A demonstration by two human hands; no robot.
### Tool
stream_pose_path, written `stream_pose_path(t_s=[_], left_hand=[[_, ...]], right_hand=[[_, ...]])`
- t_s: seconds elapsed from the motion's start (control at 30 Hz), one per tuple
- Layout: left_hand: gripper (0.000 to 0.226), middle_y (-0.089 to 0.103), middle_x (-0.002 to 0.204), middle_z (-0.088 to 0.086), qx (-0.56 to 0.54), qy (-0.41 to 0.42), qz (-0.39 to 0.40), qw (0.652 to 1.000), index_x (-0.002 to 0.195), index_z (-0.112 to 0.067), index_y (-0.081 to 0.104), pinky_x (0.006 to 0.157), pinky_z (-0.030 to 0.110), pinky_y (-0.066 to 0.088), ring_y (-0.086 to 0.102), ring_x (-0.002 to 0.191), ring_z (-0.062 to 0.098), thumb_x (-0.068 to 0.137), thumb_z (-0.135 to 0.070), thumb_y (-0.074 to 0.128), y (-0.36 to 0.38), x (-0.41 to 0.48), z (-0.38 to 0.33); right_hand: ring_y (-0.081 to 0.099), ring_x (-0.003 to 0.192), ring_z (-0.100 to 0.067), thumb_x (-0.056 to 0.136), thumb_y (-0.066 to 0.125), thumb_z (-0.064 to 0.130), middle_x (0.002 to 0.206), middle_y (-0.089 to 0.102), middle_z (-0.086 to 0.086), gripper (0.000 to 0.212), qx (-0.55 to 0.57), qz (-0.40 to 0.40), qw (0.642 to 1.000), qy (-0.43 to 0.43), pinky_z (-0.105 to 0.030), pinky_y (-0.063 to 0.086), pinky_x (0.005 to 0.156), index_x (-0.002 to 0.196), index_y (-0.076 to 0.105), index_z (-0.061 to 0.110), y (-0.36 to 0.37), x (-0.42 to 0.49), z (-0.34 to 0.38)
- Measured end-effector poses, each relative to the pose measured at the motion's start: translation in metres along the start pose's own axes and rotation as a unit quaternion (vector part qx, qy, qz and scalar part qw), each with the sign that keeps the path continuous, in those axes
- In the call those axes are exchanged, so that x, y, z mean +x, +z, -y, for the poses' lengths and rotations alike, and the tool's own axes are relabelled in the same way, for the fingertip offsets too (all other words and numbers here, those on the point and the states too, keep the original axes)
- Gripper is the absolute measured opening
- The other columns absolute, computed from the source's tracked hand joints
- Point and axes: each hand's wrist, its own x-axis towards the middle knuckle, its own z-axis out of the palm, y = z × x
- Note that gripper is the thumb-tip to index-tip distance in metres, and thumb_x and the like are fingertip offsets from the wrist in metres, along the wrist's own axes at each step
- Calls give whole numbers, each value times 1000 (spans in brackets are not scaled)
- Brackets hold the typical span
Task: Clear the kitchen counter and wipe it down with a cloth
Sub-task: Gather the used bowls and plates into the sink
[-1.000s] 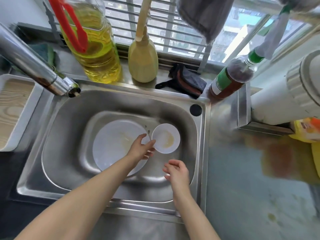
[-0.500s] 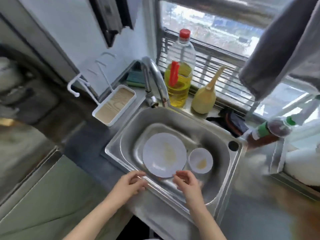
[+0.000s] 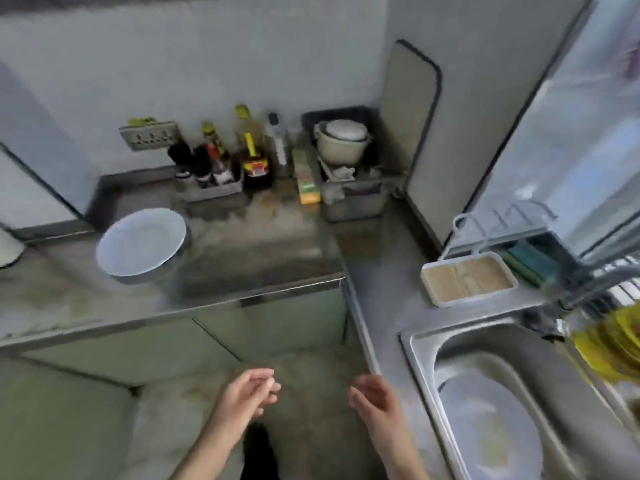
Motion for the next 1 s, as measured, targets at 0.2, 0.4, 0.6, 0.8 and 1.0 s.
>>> stream_pose_path(t_s=[0.2, 0.4, 0.6, 0.8, 1.0], left_hand=[[13, 72, 67, 3, -98, -5, -81, 992, 91, -5, 63, 56, 22, 48, 66, 60, 14, 84, -15, 66, -118, 48, 1], [11, 69, 69, 8, -87, -2, -121, 989, 82, -2, 61, 46, 9, 45, 65, 52, 3, 86, 6, 54, -218, 96, 5], [7, 70, 67, 0, -111, -22, -175, 978, 82, -11, 62, 54, 10, 46, 66, 69, 16, 80, -12, 68, -279, 129, 9], [69, 49, 113, -13, 87, 31, -258, 962, 114, -18, 59, 91, 14, 37, 49, 110, 5, 63, -61, 44, -298, 170, 2], [80, 6, 157, 2, 233, -91, -226, 942, 146, -32, 19, 116, 44, 12, 4, 145, 23, 77, -70, 32, -301, 205, 20]], right_hand=[[55, 54, -1, 80, 68, -2, 63, 64, 1, 9, -99, 61, 993, -10, -16, 44, 55, 76, 63, 5, 126, 42, 20], [58, 58, -2, 81, 67, 4, 60, 65, 5, 16, -181, 118, 976, 9, -17, 47, 63, 72, 64, 17, 246, 85, 33], [53, 68, -17, 86, 54, 2, 68, 59, -2, 13, -213, 191, 956, 63, -28, 44, 68, 74, 58, 4, 351, 126, 61], [58, 65, -17, 90, 53, 10, 69, 62, -4, 12, -179, 172, 960, 132, -25, 47, 59, 80, 59, 13, 434, 175, 78], [59, 73, -19, 91, 55, 9, 80, 61, -9, 2, -126, 139, 963, 193, -28, 48, 66, 91, 56, 8, 482, 216, 75]])
